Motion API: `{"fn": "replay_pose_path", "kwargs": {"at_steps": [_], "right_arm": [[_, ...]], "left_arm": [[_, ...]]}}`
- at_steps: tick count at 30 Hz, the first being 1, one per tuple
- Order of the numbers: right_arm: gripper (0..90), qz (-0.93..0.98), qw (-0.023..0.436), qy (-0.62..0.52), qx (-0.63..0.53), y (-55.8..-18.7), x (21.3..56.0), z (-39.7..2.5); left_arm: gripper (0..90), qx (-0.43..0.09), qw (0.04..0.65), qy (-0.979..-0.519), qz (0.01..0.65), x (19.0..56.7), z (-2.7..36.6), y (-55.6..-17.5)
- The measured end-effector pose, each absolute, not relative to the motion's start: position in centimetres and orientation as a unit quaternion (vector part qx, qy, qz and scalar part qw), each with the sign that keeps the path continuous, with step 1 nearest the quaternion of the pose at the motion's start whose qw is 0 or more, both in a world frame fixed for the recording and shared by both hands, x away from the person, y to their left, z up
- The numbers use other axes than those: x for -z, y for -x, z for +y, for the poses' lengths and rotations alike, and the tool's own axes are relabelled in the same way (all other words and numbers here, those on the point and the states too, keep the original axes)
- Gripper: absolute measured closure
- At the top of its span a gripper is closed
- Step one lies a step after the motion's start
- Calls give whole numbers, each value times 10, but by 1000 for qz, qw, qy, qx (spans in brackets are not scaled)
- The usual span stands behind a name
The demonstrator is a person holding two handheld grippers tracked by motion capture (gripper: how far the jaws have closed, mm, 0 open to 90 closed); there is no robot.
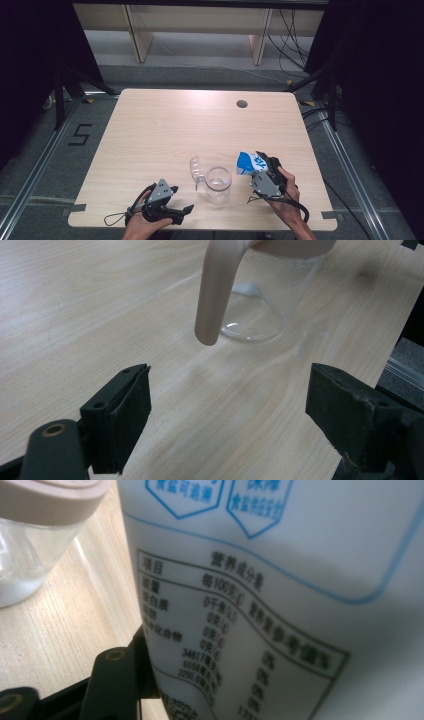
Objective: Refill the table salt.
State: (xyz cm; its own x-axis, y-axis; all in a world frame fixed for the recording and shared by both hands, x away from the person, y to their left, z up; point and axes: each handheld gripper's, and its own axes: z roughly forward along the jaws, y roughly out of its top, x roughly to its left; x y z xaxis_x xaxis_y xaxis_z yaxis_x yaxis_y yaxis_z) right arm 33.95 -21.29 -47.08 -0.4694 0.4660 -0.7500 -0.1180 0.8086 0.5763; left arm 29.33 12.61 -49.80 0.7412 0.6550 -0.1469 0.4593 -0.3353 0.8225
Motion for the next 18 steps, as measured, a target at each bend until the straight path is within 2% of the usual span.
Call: {"fn": "replay_pose_path", "kwargs": {"at_steps": [18], "right_arm": [[413,799,533,-91,-265,-337,472,-205]], "left_arm": [[177,-107,461,-809,348,499,125,-292]]}}
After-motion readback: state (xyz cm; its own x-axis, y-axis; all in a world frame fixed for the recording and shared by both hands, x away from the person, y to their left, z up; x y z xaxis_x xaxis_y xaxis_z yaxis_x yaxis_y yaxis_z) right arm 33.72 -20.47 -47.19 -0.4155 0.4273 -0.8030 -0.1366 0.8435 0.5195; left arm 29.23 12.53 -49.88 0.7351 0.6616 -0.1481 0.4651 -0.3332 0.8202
